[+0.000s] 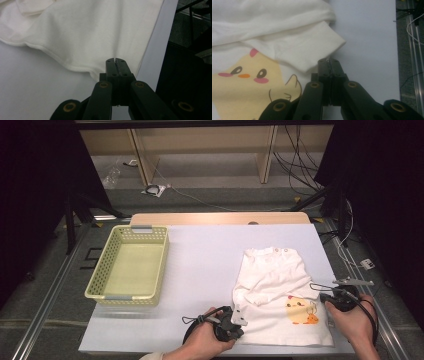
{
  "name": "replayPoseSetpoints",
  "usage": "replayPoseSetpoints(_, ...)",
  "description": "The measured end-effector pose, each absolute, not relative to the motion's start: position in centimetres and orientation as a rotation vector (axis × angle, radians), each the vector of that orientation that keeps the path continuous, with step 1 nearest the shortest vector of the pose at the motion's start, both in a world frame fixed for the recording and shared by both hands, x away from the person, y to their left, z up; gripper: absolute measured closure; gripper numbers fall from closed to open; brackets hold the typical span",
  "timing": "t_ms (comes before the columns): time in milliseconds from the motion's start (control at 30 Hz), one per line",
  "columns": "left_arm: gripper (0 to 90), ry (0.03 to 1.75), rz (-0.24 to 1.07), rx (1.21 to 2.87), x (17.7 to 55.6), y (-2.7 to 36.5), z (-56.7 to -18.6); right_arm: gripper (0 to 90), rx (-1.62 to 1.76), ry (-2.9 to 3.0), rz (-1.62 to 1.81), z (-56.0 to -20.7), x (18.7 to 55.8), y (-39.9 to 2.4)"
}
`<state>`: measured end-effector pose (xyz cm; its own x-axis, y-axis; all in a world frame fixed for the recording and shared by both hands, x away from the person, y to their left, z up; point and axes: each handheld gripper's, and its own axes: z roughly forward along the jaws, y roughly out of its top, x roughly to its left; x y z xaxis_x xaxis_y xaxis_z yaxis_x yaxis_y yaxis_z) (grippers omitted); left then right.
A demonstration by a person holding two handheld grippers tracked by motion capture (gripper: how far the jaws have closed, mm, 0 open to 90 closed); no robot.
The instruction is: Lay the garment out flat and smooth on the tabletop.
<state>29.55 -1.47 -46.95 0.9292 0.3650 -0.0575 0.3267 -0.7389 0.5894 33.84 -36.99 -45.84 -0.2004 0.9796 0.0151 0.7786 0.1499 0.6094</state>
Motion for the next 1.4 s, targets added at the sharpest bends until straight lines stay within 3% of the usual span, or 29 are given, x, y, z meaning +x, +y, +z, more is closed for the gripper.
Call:
replayPoseSetpoints(133, 89.7, 0.468, 0.083, 2.462, 29.4, -2.1, -46.7, 87.3, 1.634, 2.1, 0.694, -46.2, 33.8, -37.4)
replayPoseSetpoints(267, 89.6, 0.468, 0.071, 2.454, 29.0, -2.3, -46.8, 70.4, 1.666, 2.099, 0.756, -45.9, 32.1, -37.6)
replayPoseSetpoints(467, 89.6, 0.471, 0.07, 2.446, 28.9, -2.2, -46.7, 66.4, 1.745, 2.183, 0.697, -45.8, 27.4, -38.1)
replayPoseSetpoints(667, 89.6, 0.47, 0.071, 2.445, 28.6, -2.3, -46.8, 70.8, 1.767, 2.195, 0.685, -46.2, 25.1, -37.6)
replayPoseSetpoints(733, 89.6, 0.473, 0.069, 2.442, 28.6, -2.3, -46.8, 83.8, 1.762, 2.193, 0.637, -46.1, 24.8, -37.4)
replayPoseSetpoints(800, 89.7, 0.47, 0.067, 2.44, 28.5, -2.2, -46.9, 89.0, 1.748, 2.22, 0.633, -46.0, 24.8, -37.2)
replayPoseSetpoints(1200, 87.8, 0.456, 0.035, 2.421, 27.9, -1.8, -46.3, 89.6, 1.746, 2.223, 0.563, -45.3, 24.5, -38.2)
replayPoseSetpoints(1333, 79.6, 0.46, 0.054, 2.399, 27.8, -1.0, -45.8, 88.0, 1.737, 2.213, 0.564, -45.2, 24.5, -38.4)
replayPoseSetpoints(1400, 71.9, 0.473, 0.095, 2.375, 28.3, -0.1, -45.5, 82.8, 1.736, 2.16, 0.566, -44.7, 24.4, -38.6)
